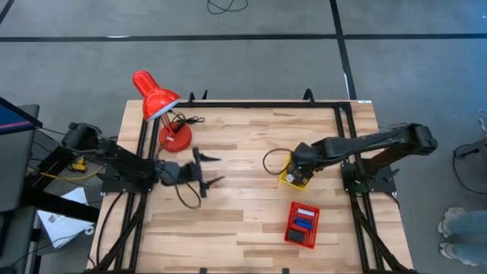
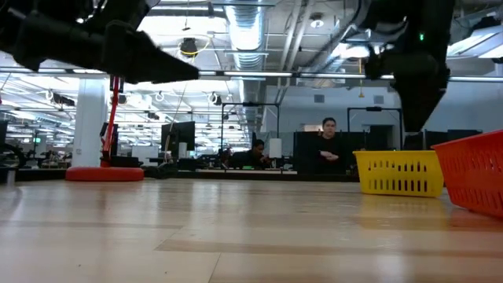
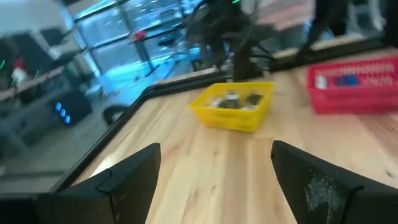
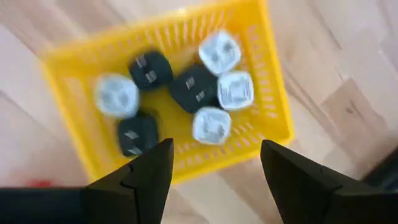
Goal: Pick & Place Office items
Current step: Return to Home Position
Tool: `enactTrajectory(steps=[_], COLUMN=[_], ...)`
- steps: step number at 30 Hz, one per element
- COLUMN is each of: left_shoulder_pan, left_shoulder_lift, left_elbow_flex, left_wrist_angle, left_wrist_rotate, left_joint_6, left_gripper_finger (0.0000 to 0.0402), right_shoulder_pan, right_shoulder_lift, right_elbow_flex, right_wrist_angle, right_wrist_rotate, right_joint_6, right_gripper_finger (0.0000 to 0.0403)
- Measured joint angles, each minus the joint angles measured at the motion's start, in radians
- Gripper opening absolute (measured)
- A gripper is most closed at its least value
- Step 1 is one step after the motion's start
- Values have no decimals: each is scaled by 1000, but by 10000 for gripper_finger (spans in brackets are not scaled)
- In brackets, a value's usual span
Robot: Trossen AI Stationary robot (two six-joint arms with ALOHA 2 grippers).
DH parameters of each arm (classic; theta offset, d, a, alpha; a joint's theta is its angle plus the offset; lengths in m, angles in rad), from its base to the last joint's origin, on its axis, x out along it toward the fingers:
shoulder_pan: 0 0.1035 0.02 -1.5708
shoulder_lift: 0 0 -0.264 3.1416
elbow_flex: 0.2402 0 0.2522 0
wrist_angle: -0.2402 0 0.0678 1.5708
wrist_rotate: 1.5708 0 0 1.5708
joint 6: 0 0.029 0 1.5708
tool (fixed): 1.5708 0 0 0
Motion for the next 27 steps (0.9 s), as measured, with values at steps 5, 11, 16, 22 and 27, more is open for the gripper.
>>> enactTrajectory(steps=[5,11,16,22,27], left_shoulder_pan=[49,40,53,81,75], left_shoulder_lift=[-232,-482,-634,-808,-939], left_elbow_flex=[-147,-266,-299,-299,-299], left_wrist_angle=[0,0,-102,-320,-443], left_wrist_rotate=[102,107,97,3,-15], left_joint_6=[-101,-144,-133,-143,-144], left_gripper_finger=[301,301,301,301,301], right_shoulder_pan=[47,9,-19,-67,-96], right_shoulder_lift=[-163,-511,-752,-875,-982], right_elbow_flex=[-53,-307,-511,-642,-722], right_wrist_angle=[130,597,907,1027,1160], right_wrist_rotate=[98,-109,-199,-263,-377], right_joint_6=[-80,-304,-448,-522,-573], right_gripper_finger=[234,234,234,234,234])
